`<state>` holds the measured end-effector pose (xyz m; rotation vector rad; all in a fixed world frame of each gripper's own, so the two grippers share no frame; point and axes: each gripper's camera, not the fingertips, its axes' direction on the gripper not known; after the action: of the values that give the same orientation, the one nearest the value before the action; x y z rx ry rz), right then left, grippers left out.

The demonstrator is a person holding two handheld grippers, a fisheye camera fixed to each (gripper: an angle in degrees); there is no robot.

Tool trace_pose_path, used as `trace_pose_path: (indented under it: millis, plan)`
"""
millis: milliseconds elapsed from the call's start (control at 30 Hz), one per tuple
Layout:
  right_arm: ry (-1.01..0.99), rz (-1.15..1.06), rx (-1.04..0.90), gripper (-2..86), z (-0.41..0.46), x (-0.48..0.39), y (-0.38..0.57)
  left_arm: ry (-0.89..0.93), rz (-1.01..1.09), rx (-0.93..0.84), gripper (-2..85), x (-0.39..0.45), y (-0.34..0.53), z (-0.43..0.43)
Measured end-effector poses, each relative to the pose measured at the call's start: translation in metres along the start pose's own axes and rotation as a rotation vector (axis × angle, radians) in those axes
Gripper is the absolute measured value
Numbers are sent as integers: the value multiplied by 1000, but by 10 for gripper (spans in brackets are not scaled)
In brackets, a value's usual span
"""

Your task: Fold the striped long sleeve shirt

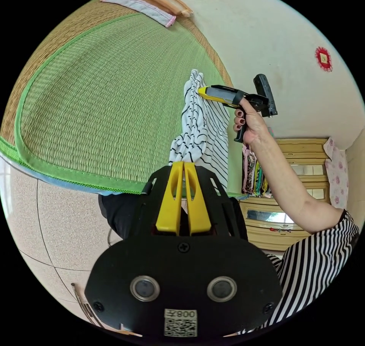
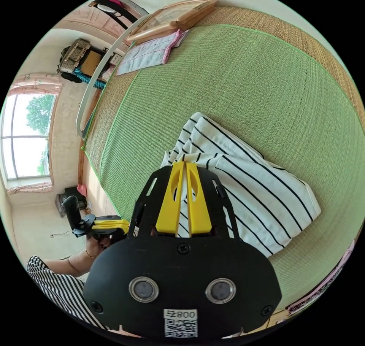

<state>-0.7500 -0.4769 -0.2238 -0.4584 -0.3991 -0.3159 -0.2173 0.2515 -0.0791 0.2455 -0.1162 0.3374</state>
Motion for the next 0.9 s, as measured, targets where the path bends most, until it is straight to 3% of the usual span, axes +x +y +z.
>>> trace_pose_path:
  millis: [300, 433, 733, 900]
  plan:
    - [-86, -87, 99, 2, -46, -15, 62, -107, 182, -32, 53, 38, -2, 8]
    - [-179, -136, 53, 2, -36, -25, 82, -250, 217, -88, 24, 46, -10, 23]
    - [-131, -251, -66, 1, 3, -61, 124, -183, 170, -15, 9, 40, -14, -4]
    - [-175, -220, -54, 1, 19, -59, 113, -182, 216, -96, 33, 44, -19, 9]
